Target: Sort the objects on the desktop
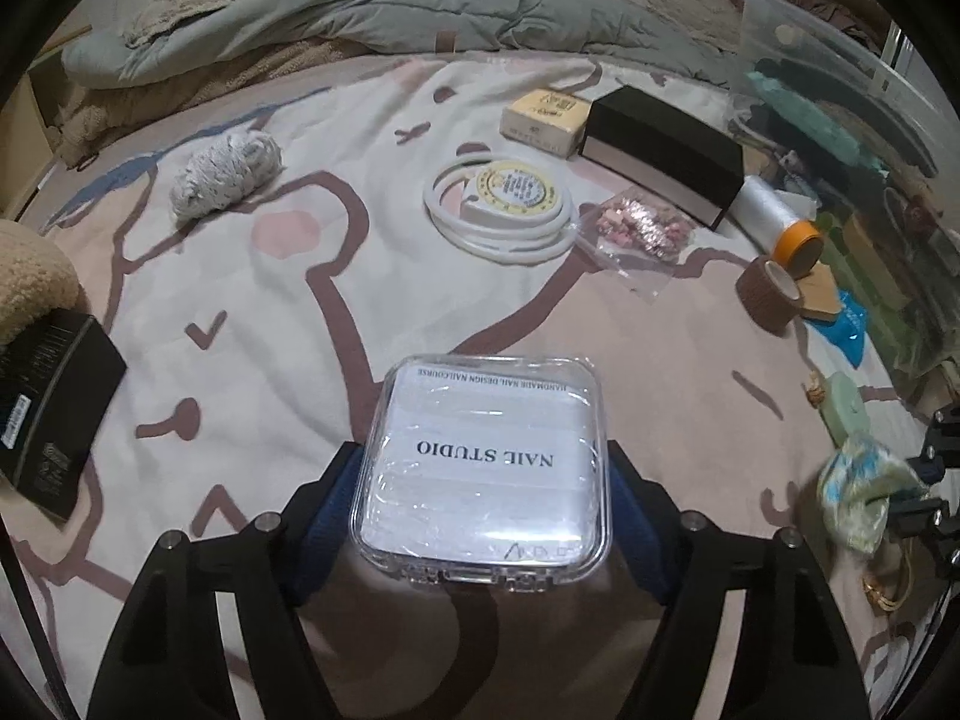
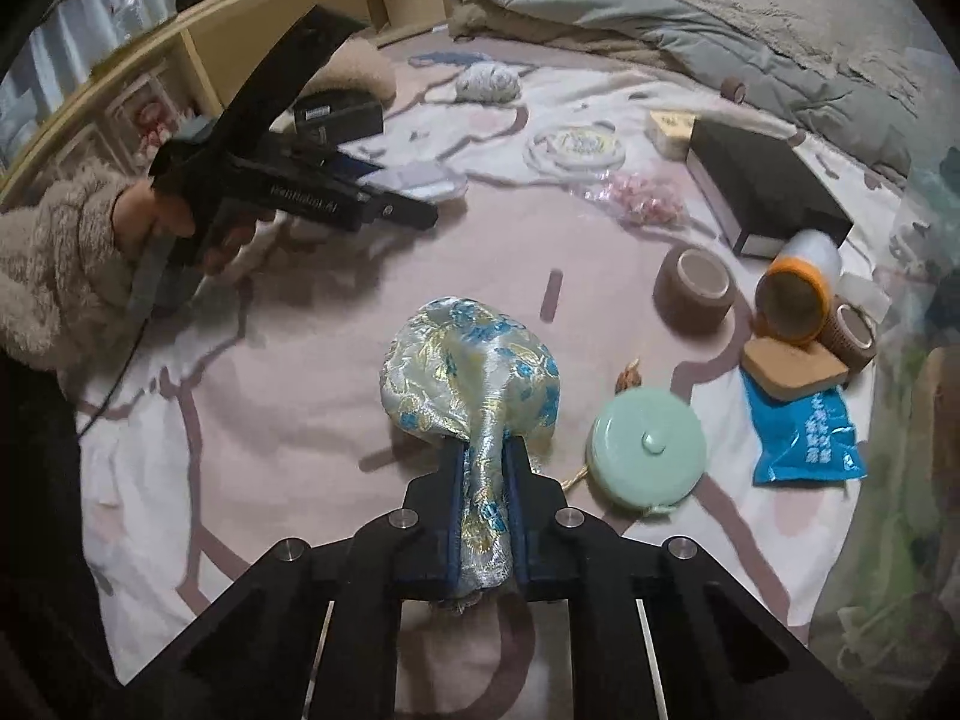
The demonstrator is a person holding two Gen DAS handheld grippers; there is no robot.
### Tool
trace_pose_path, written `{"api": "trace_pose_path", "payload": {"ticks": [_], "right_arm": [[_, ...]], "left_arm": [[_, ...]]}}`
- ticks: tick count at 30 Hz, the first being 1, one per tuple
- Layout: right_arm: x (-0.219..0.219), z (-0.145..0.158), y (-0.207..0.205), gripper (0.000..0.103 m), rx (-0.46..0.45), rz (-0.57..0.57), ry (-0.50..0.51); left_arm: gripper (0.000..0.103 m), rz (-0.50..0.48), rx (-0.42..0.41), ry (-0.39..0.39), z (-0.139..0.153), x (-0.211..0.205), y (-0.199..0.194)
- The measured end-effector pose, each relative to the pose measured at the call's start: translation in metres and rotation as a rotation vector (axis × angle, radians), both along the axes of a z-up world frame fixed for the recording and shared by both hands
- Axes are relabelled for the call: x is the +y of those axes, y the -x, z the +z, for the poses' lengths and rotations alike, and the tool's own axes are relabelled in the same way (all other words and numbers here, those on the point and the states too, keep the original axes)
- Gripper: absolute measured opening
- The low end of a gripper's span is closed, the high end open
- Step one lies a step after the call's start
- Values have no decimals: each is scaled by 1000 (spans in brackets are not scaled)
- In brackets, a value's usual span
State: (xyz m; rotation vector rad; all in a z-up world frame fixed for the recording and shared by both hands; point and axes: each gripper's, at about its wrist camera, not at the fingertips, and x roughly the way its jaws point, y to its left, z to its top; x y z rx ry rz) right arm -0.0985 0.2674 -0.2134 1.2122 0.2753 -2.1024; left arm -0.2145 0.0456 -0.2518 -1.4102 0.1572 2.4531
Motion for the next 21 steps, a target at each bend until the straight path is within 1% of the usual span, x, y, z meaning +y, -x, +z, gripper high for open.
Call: {"api": "trace_pose_path", "payload": {"ticks": [5, 10, 11, 12, 13, 14, 16, 17, 18, 20, 21], "right_arm": [[3, 23, 4, 14, 41, -40, 42], [-1, 42, 3, 14, 71, -45, 61], [-1, 43, 1, 14, 76, -42, 56], [-2, 44, 0, 14, 84, -42, 48], [-2, 45, -1, 14, 83, -42, 44], [0, 44, -2, 14, 78, -45, 44], [1, 41, -3, 14, 62, -50, 43], [2, 40, -4, 14, 55, -53, 43], [3, 38, -5, 14, 51, -55, 44], [5, 37, -5, 14, 43, -60, 46], [5, 37, -4, 14, 40, -62, 50]], "left_arm": [[76, 10, 33, -6, 18, -6, -9], [75, 9, 64, -9, 36, -7, -19], [59, 7, 64, -8, 38, -7, -21], [23, 4, 55, -2, 37, -7, -22], [20, -2, 11, -3, 33, -7, -21], [20, 6, -18, -16, 29, -9, -20], [25, 10, -89, -23, 15, -12, -20], [40, 18, -126, -19, 6, -12, -21], [60, 27, -141, -24, 1, -14, -23], [77, 28, -137, -48, -1, -16, -27], [81, 31, -123, -52, 1, -17, -27]]}}
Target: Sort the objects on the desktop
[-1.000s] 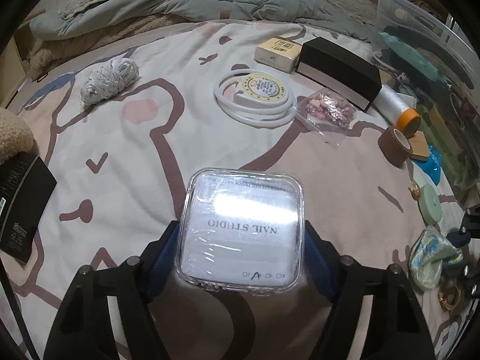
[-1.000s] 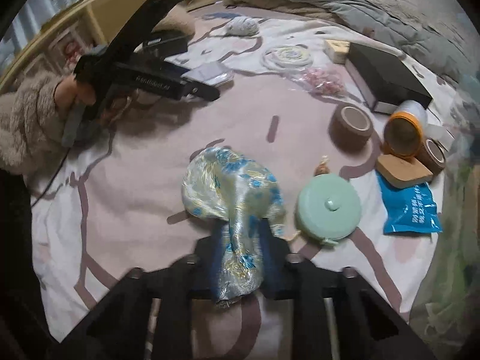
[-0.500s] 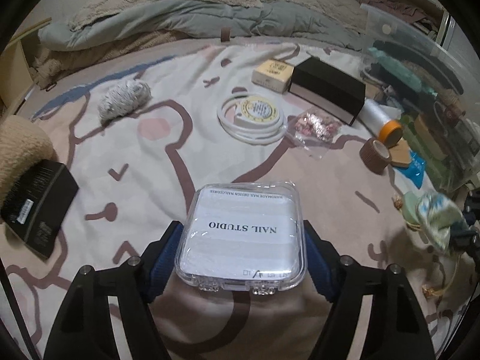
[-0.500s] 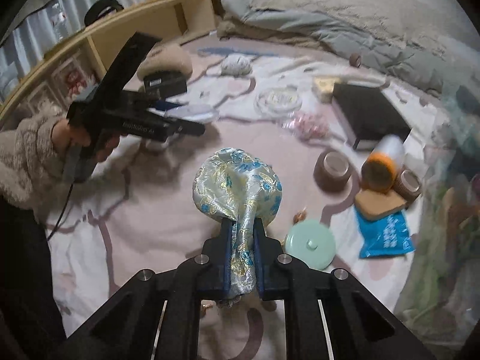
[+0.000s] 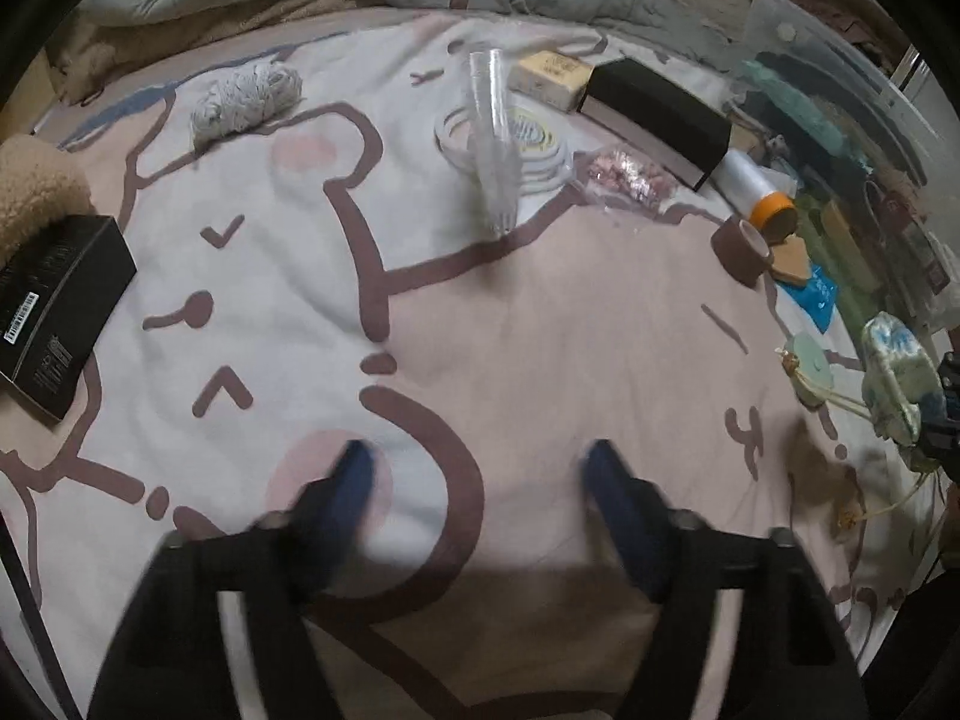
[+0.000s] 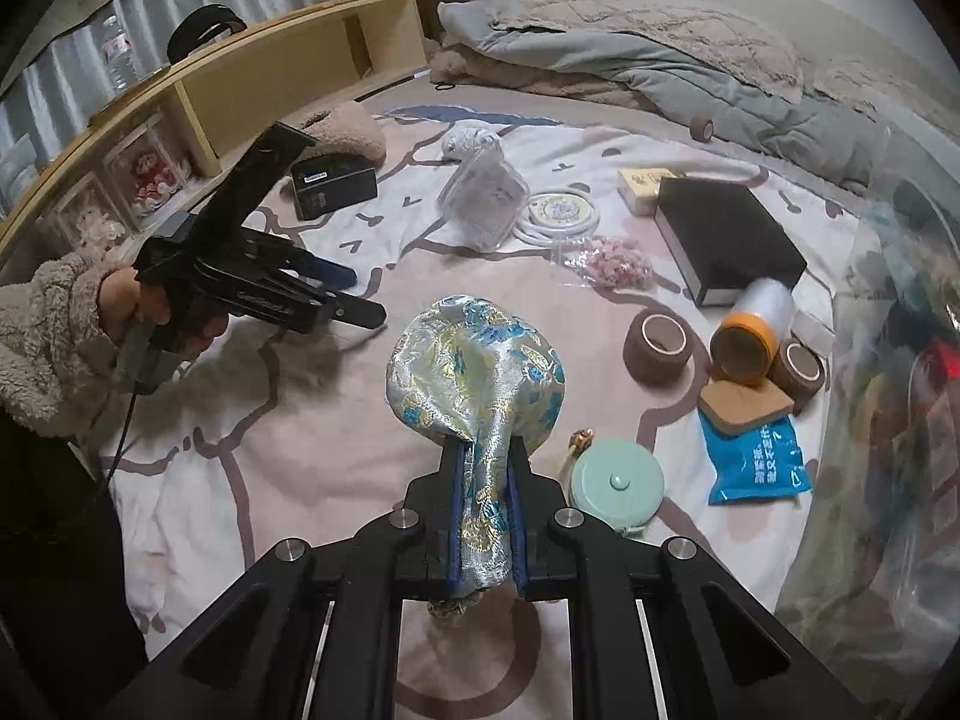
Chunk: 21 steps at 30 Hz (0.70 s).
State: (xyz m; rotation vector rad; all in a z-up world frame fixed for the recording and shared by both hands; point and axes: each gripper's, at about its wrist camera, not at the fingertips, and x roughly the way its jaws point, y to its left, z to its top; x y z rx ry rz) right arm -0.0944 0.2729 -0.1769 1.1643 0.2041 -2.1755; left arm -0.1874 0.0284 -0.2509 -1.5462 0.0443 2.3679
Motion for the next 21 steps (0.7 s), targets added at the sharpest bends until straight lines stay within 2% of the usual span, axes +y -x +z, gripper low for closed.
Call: {"api": "trace_pose_path", "payload": {"ticks": [7, 11, 12, 14, 21], "right_arm": [[5, -7, 5, 14, -28, -15, 28], [6, -10, 7, 14, -44, -16, 38], [6, -11, 8, 14, -47, -17, 40], [7, -13, 10, 14, -53, -18, 47], [9, -16, 14, 14, -72, -18, 68]], "left_arm": [[83, 75, 115, -57, 23, -10, 22], [84, 99, 150, -39, 26, -9, 44], [88, 106, 154, -29, 26, -7, 50], [95, 123, 150, -23, 24, -4, 62], [96, 260, 29, -88, 12, 1, 106]]}}
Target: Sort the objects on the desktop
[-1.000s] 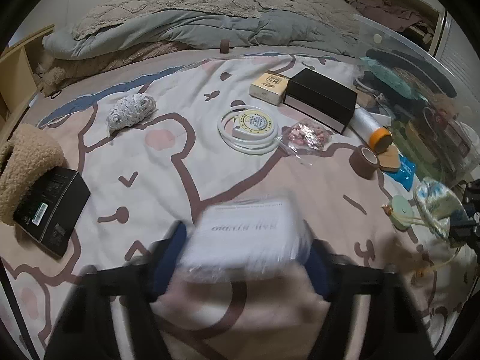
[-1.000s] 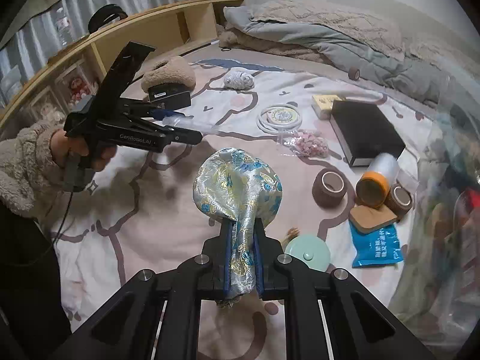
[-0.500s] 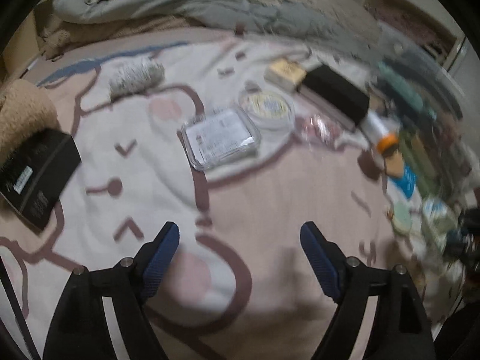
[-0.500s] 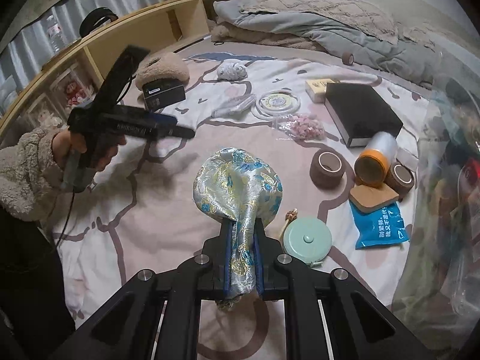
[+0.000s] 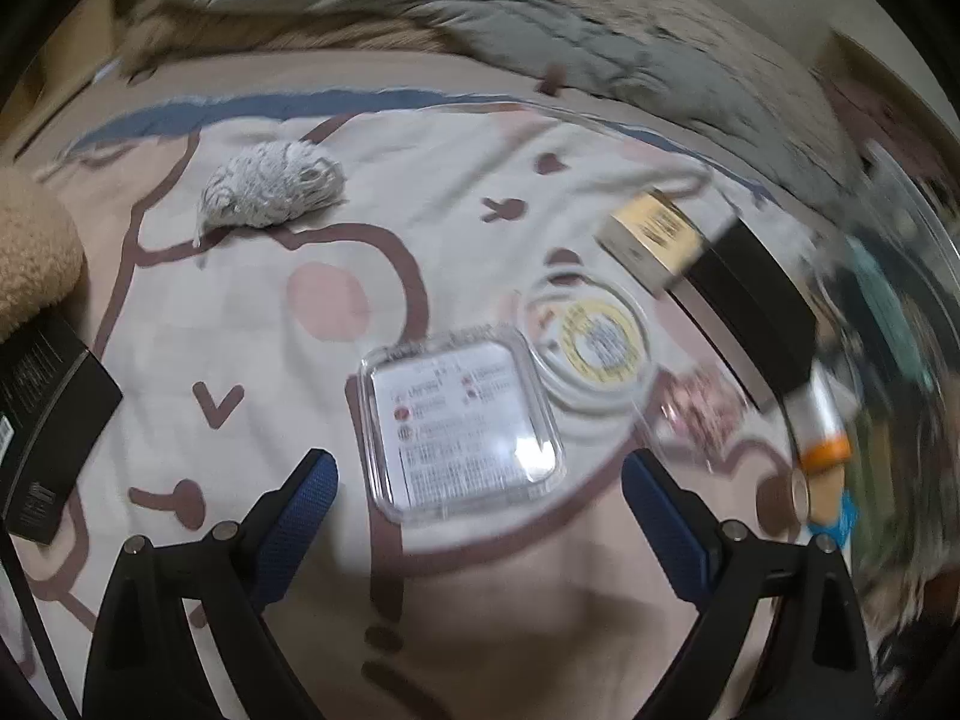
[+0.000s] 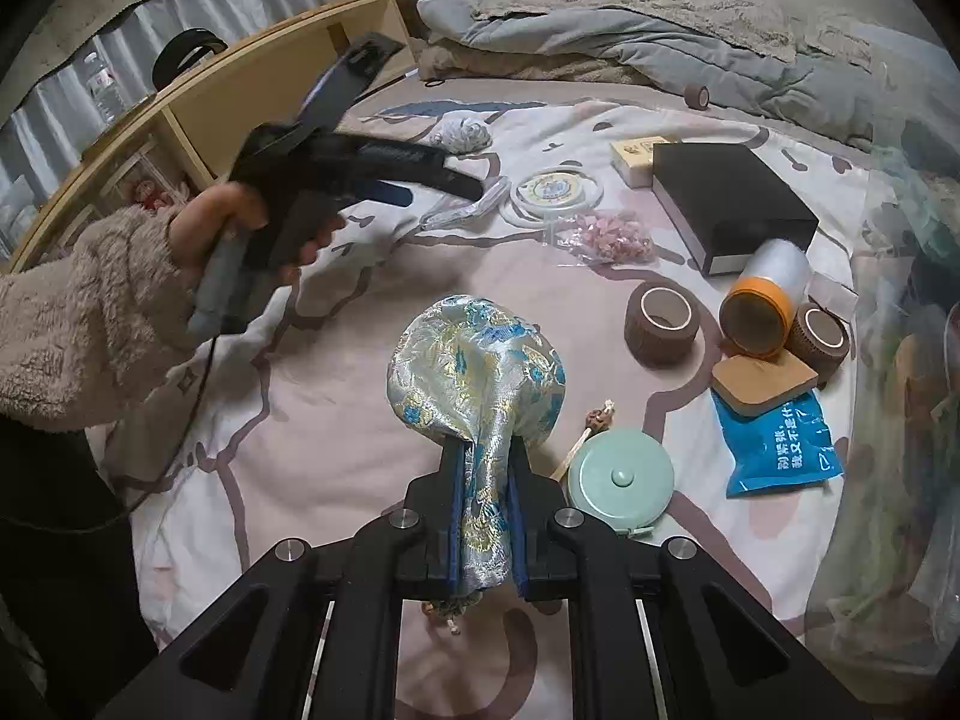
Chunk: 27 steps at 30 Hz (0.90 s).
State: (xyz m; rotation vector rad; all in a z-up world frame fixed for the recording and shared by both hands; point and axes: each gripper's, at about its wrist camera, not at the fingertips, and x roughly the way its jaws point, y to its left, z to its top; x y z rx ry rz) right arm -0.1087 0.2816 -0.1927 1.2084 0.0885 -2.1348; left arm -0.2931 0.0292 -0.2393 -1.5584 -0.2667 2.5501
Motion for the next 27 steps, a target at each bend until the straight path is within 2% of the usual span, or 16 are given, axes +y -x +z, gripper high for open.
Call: {"api": "trace_pose_path", "payload": {"ticks": [6, 13, 16, 19, 23, 27], "right_arm": [[3, -4, 2, 14, -17, -3, 9], [4, -6, 2, 14, -24, 3, 12], [3, -6, 3, 14, -20, -3, 14], [3, -4, 3, 14, -12, -8, 15], [5, 4, 4, 14, 14, -17, 11], [6, 12, 7, 14, 42, -30, 5]], "left_arm": [[96, 121, -78, -54, -13, -13, 21], [96, 161, -116, -20, -24, -7, 26], [92, 180, -122, 3, -24, -4, 28], [76, 194, -118, 10, -23, -6, 25], [75, 198, -111, -30, -19, -12, 22], [75, 196, -101, -28, -15, -14, 17]]}}
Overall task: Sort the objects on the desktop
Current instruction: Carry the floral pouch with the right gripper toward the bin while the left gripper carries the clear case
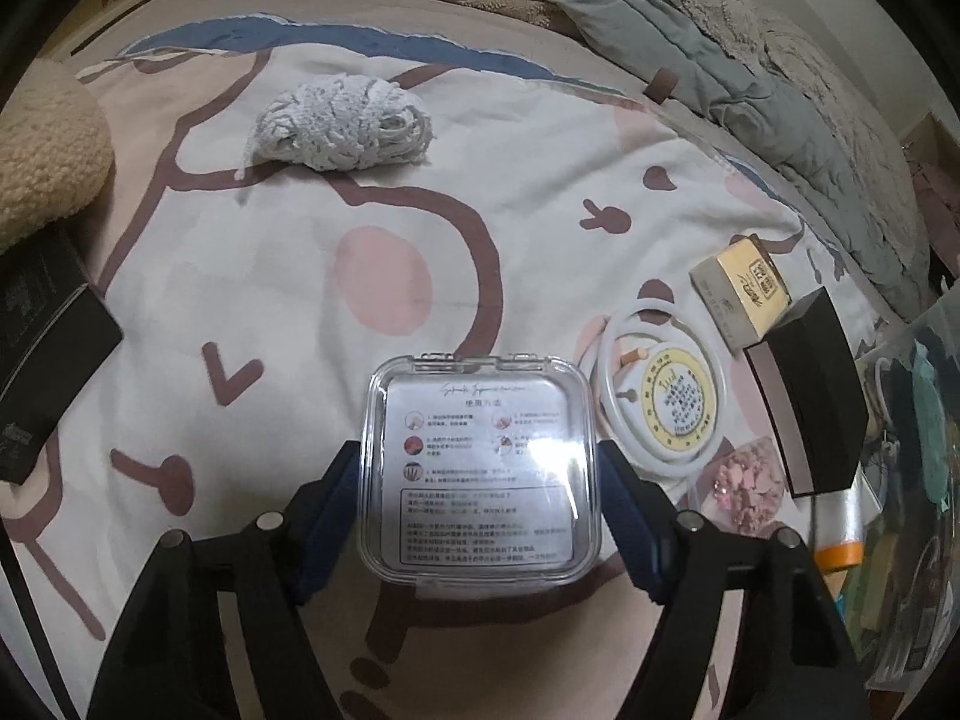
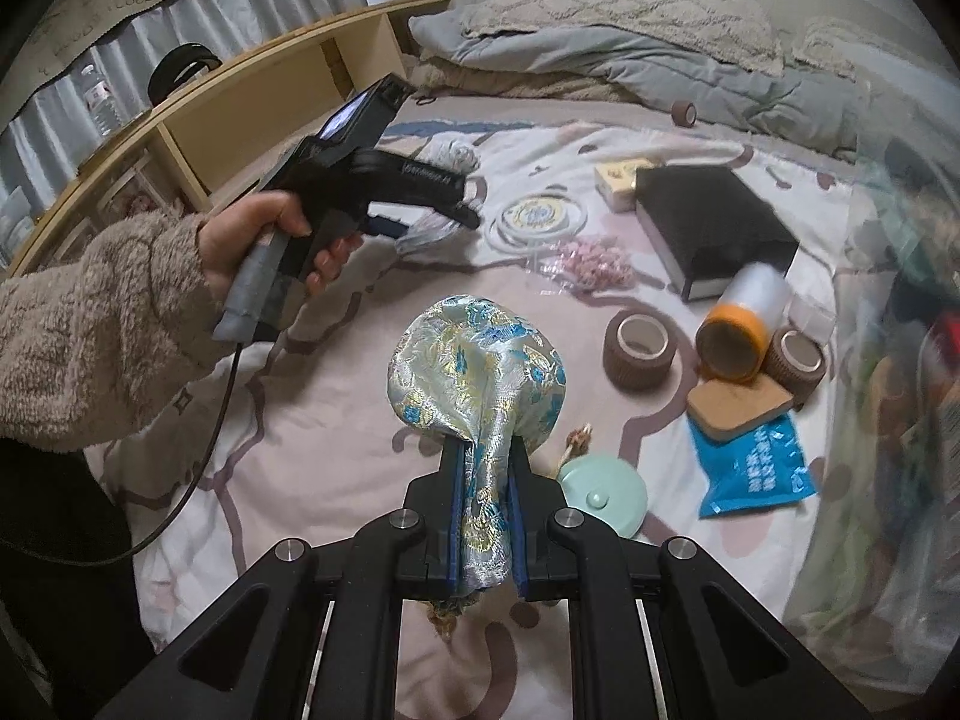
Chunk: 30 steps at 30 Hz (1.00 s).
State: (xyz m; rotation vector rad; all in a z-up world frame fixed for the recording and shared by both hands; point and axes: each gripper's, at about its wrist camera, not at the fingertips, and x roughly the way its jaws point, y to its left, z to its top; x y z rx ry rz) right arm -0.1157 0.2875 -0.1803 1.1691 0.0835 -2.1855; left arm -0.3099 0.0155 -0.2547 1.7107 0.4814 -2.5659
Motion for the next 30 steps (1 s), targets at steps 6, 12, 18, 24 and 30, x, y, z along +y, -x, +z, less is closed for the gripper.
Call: {"api": "trace_pose_path", "payload": {"ticks": [6, 12, 18, 24, 30], "right_arm": [[-9, 15, 1, 14, 48, 13, -38], [-18, 34, 1, 14, 89, 21, -63], [-19, 67, 2, 14, 142, -14, -64], [-20, 101, -1, 14, 196, -51, -56], [-19, 128, -7, 14, 241, -92, -52]], "left_arm": [[75, -57, 58, 65, 19, 6, -17], [75, -107, 120, 98, 46, 12, -35], [75, -124, 174, 105, 78, 19, -47], [75, -136, 238, 119, 116, 25, -65], [75, -160, 287, 128, 150, 33, -89]]}}
